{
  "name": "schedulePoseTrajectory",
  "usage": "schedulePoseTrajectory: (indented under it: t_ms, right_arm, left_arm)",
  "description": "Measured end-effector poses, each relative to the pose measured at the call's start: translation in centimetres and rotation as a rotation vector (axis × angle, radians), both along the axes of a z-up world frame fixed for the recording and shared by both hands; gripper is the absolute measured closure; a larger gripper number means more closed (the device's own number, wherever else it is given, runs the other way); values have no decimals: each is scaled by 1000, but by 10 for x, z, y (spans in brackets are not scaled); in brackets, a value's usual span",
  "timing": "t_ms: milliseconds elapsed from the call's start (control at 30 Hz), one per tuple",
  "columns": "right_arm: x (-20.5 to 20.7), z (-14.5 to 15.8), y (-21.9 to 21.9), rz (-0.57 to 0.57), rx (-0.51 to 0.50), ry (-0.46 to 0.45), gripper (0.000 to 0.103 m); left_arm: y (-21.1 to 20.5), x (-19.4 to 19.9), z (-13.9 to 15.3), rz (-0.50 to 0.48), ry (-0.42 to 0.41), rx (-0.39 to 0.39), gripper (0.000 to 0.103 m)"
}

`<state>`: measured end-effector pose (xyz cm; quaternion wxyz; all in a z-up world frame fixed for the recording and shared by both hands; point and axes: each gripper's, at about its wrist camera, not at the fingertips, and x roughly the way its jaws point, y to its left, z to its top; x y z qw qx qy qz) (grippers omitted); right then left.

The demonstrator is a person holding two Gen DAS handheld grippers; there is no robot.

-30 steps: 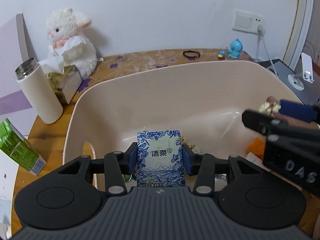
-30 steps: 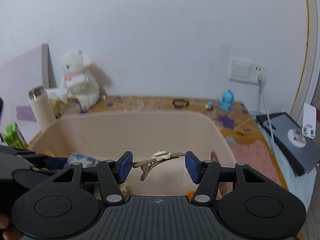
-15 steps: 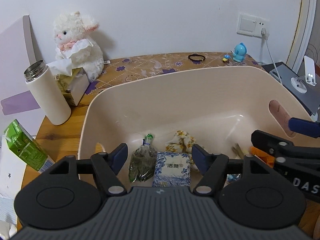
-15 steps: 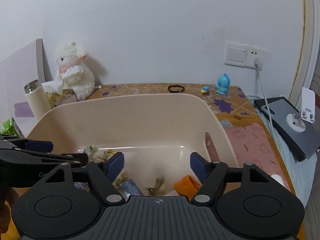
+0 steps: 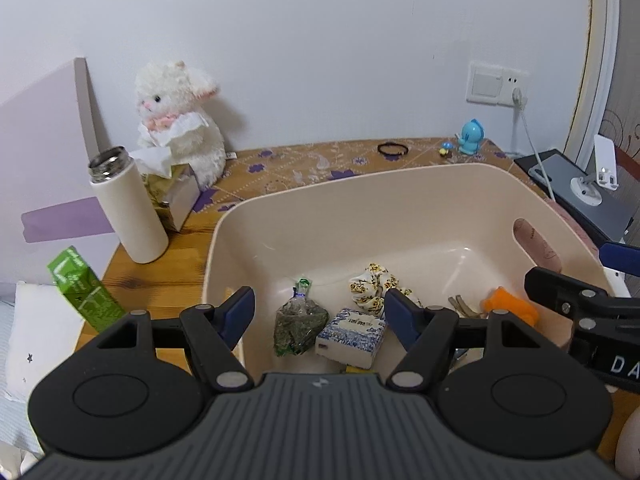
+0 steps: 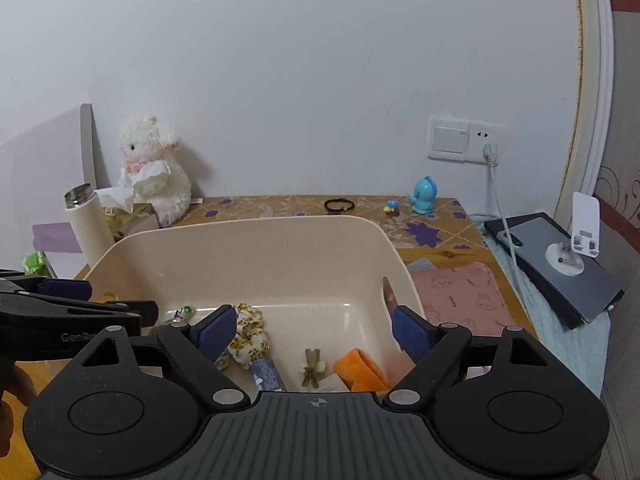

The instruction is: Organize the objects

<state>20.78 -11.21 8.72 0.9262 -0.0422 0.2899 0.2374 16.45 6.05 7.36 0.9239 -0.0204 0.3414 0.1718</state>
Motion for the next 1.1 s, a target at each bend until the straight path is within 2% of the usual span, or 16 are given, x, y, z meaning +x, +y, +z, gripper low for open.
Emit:
schedulePoseTrajectory:
  t_ms: [233, 433, 600, 667, 800, 1033, 1100]
  right_arm:
    - [-27, 7, -14, 1, -16, -51, 13]
    - [-49, 5, -27, 13, -24, -54, 10]
    - [-67, 6, -40, 11, -26, -68, 7]
    - [-73, 6, -45, 17, -26, -68, 7]
    - [-86, 8, -54, 27, -27, -71, 6]
    - [-105, 13, -70, 41, 31, -46, 3]
    - [-109, 12, -72, 37, 22, -52, 3]
  left_arm:
    - [-6, -38, 7, -3, -32, 8, 30]
    - [-11, -72, 11, 5, -63, -1, 30]
    - [-17, -95, 15, 0, -71, 3, 25]
    - [-22, -105, 18, -5, -86, 11, 19]
    - [-26, -119, 23, -17, -112, -22, 15]
    - [-37, -140, 21, -48, -123, -43, 14]
    - [-40, -146, 20, -53, -125, -57, 13]
